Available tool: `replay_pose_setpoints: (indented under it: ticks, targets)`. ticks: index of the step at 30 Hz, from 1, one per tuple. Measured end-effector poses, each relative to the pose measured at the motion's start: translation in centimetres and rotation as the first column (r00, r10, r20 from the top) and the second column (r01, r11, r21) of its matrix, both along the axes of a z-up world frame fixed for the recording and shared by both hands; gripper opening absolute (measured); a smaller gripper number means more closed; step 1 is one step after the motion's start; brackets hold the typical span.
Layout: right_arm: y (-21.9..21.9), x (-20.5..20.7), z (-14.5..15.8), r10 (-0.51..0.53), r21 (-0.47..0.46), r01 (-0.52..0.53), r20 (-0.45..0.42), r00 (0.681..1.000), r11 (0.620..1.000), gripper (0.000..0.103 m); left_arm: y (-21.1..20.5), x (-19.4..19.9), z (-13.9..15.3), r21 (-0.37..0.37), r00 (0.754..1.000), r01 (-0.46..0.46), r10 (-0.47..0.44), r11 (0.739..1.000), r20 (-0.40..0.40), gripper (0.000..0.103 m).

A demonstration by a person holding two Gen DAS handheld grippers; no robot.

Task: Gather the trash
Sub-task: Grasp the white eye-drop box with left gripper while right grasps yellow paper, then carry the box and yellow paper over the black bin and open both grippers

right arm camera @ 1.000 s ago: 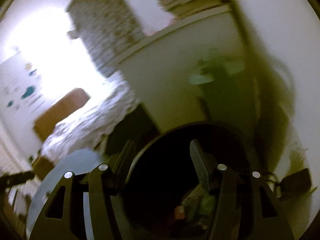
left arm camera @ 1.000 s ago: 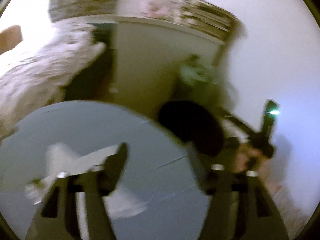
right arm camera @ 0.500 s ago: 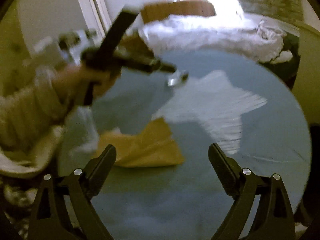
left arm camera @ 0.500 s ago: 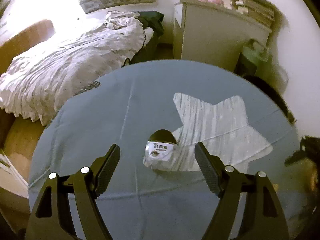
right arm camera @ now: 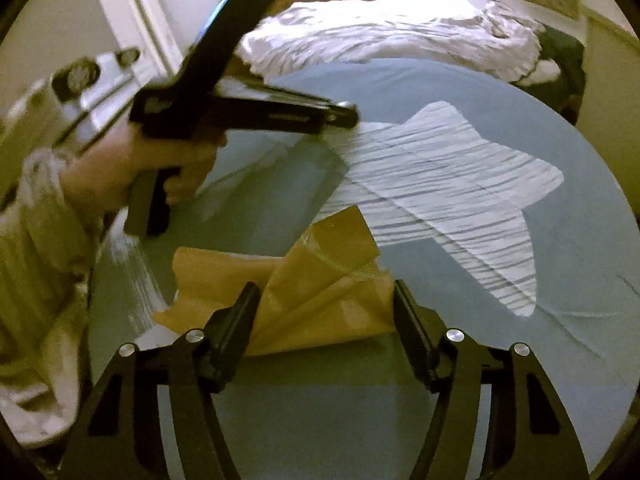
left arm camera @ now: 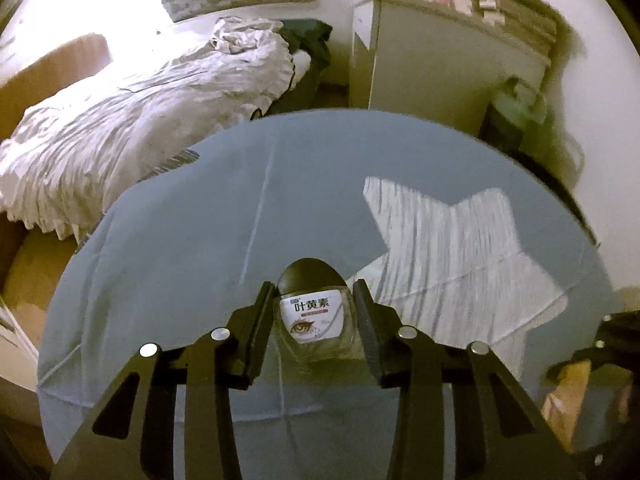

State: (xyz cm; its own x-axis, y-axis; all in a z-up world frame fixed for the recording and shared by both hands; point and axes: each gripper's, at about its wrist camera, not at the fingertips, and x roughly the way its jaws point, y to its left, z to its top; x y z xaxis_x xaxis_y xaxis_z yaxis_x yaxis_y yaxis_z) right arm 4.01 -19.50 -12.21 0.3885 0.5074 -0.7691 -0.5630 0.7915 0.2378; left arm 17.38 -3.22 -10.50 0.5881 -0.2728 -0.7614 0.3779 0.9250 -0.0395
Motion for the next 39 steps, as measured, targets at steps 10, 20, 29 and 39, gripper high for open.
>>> replay_pose_setpoints:
  ticks: [10, 20, 29, 39]
  targets:
    - [-18.9, 2.6, 5.9, -0.537, 0.352, 0.457, 0.174, 0.826, 0.817, 0.065, -9.3, -1.6, 8.3, -0.16, 0.983, 0.161, -0.143, 0.974, 0.118, 0.039]
    - [-37.6, 4.8, 7.4, -0.874, 0.451, 0.749, 0.208, 0.44, 0.485, 0.065, -28.3, 0.6, 10.6, -0.249, 0.92, 0.388, -0.357, 0.888, 0.161, 0.04]
    - [-42.8, 6.0, 3.6, -0.903, 0.421, 0.799, 0.185, 0.387, 0.429, 0.065, -35.7, 3.0, 5.8, -0.208, 0.915, 0.404, -0.397, 0.891, 0.077, 0.04]
    - [-42.6, 5.8, 3.0, -0.902, 0.432, 0.792, 0.182, 0.392, 0.431, 0.066, -37.3, 3.4, 3.8, -0.196, 0.917, 0.398, -0.397, 0.896, 0.042, 0.04]
